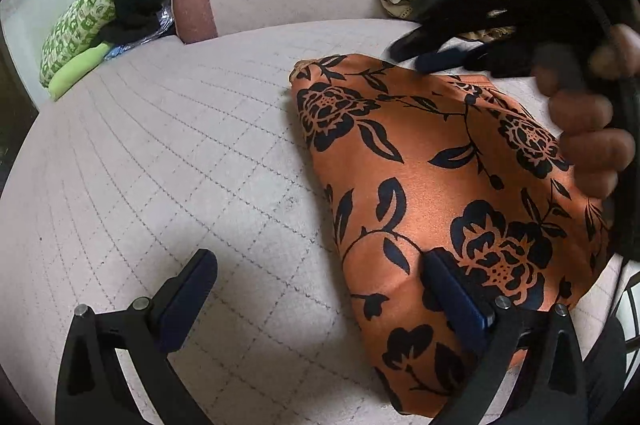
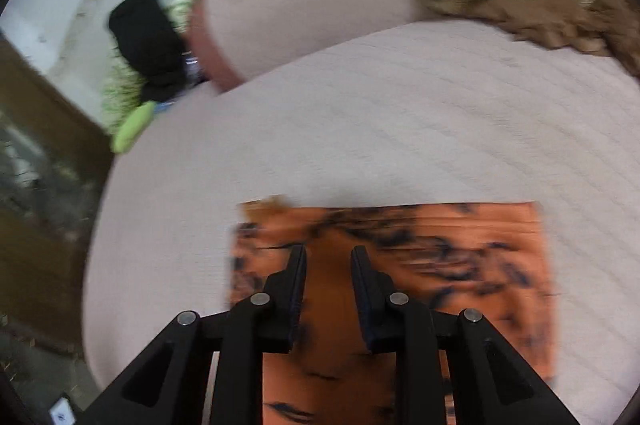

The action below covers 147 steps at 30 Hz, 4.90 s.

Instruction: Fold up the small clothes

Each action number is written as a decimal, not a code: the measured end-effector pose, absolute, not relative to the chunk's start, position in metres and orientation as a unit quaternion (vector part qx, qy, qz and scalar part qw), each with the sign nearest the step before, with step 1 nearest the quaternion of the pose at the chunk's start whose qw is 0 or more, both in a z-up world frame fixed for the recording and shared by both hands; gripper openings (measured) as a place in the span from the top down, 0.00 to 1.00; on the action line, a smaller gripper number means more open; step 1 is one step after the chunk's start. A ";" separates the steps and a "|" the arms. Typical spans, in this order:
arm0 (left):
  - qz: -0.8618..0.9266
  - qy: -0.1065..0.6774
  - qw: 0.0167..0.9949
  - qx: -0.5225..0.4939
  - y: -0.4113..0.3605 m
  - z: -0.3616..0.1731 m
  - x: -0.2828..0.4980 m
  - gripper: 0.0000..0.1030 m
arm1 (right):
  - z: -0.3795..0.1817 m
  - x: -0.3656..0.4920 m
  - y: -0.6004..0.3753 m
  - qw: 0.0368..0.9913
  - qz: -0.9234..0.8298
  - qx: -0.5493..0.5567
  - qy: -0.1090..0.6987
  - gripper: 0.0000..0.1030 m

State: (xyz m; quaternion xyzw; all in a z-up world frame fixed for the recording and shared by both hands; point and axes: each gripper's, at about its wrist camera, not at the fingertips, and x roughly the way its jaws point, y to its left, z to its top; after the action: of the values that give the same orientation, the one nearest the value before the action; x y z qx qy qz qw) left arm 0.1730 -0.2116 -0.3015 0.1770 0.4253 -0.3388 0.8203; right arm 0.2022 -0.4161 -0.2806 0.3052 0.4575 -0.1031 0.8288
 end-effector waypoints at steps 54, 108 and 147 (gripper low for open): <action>-0.253 0.313 0.896 0.190 -0.153 -0.211 0.088 0.00 | -0.237 -0.037 -0.377 0.899 -0.141 0.289 0.297 0.32; -0.258 0.414 0.835 0.255 -0.226 -0.277 0.136 0.00 | -0.274 0.018 -0.408 0.861 -0.120 0.361 0.338 0.52; -0.239 0.463 0.825 0.219 -0.282 -0.282 0.230 0.00 | -0.302 0.076 -0.505 0.805 -0.147 0.470 0.332 0.72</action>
State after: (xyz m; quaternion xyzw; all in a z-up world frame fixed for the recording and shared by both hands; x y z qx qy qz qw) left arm 0.2297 -0.2818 -0.2818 0.2191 0.4631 -0.2393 0.8248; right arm 0.0761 -0.5050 -0.3019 0.4697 0.3317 -0.1465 0.8049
